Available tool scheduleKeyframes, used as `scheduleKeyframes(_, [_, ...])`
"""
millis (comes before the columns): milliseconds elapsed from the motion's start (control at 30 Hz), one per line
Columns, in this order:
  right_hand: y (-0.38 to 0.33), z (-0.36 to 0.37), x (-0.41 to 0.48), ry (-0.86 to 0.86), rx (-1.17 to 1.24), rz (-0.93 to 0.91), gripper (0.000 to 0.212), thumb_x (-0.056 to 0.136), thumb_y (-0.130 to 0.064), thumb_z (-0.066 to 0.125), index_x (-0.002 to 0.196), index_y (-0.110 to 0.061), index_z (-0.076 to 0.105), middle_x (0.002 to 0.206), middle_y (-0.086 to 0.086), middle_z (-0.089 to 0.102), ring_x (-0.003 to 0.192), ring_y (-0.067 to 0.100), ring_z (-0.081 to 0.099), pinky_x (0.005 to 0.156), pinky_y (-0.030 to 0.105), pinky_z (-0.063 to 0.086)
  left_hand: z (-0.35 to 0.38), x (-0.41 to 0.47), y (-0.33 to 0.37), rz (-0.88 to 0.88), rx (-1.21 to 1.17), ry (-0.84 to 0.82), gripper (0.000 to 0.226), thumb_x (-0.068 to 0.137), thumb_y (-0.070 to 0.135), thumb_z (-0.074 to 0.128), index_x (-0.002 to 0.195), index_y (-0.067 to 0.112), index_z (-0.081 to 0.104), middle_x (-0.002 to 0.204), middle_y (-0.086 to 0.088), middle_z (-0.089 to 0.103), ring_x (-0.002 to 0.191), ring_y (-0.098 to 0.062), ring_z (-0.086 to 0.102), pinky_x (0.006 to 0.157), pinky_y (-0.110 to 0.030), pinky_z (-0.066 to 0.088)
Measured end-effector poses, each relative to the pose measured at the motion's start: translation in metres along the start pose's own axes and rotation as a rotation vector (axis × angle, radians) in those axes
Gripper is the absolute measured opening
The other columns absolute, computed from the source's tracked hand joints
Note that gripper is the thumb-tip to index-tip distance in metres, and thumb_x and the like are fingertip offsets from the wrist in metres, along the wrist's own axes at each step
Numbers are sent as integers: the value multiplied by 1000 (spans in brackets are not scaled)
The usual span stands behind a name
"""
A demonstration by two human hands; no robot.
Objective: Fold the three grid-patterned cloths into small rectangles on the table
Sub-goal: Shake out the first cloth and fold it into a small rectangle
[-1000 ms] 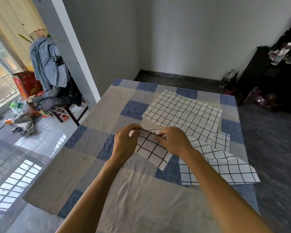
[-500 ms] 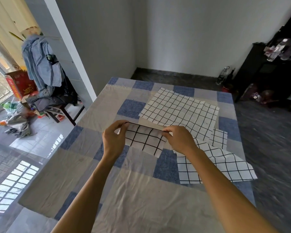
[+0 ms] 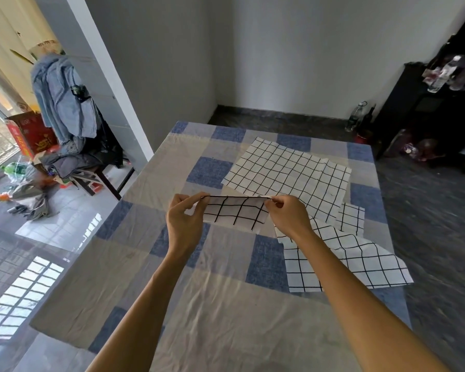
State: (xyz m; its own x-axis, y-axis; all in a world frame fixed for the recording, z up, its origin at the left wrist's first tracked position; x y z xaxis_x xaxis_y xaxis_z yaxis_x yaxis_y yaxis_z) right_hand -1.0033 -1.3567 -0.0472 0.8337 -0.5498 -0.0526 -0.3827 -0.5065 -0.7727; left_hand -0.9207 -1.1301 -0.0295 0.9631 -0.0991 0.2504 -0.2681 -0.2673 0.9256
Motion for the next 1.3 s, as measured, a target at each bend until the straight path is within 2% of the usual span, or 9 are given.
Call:
scheduleKeyframes(67, [2,2,2,-30,-4,22,38,93,-32,53,68,-4,60,55,4,52,55,19,47,56,32,38,0,1,-4,-7,6,-9,20,84,18,68,103,13,72,78,0,54,76,-21,47,66,-11,40])
scheduleKeyframes(233, [5,2,2,-48,66,90,43,93,-38,53,57,-17,43,50,-4,41,50,15,40,53,29,32,0,0,-9,2,-57,-44,16,83,17,69,98,17,72,80,-7,62,79,-27,56,72,-21,46])
scheduleKeyframes(367, [2,4,2,-67,176,53,39,97,-38,48,70,-10,52,57,-3,43,54,12,39,54,28,32,1,-4,-10,32,-81,-81,16,83,13,67,97,19,71,86,-3,67,82,-16,61,75,-18,50])
scheduleKeyframes(533, [2,0,5,56,266,8,24,95,-38,52,100,-15,59,84,-5,64,74,9,59,61,21,41,3,-9,-15,36,-80,-97,15,83,8,66,96,14,71,87,-1,68,81,-11,63,74,-13,50])
scheduleKeyframes(667, [-2,-5,7,89,254,-72,22,97,-33,50,99,-15,62,77,-6,62,66,5,54,59,17,40,2,-12,-23,22,-52,-115,13,82,10,69,92,17,73,87,-2,70,81,-12,64,78,-17,50])
scheduleKeyframes(767, [-9,-10,7,112,205,-155,21,98,-32,49,96,-15,62,74,-6,60,65,4,52,56,14,41,2,-17,-26,47,52,-171,13,80,15,72,87,26,72,85,3,70,79,-7,64,76,-16,50])
scheduleKeyframes(933, [-21,-12,6,96,-47,-311,21,100,-32,46,97,-17,60,67,-13,58,58,2,53,51,16,40,8,-29,-36,81,291,-278,13,79,21,74,92,20,73,87,12,65,80,1,59,79,-28,53])
scheduleKeyframes(1100, [-37,-6,5,-19,-347,-522,20,98,-30,49,103,-18,65,90,-2,71,79,19,61,75,36,49,25,-32,-19,53,269,-451,43,81,30,62,123,30,53,110,9,56,102,-9,54,94,-35,46])
scheduleKeyframes(1300, [-45,7,1,-117,-555,-577,25,99,-34,46,108,-20,64,96,-1,68,90,23,56,87,37,36,61,-14,21,409,491,-507,53,91,25,58,140,25,36,142,2,42,128,-14,39,107,-32,29])
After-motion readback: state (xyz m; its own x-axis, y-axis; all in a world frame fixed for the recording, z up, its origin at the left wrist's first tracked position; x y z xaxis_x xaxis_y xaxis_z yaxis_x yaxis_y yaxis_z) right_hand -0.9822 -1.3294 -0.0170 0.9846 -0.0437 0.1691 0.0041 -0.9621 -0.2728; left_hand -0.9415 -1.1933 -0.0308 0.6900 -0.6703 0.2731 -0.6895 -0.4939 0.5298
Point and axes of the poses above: each hand's wrist, its own x-axis towards the middle knuckle, its own z-axis out of the palm, y = z × x, the point moved 5 cm from there along x, towards the middle knuckle
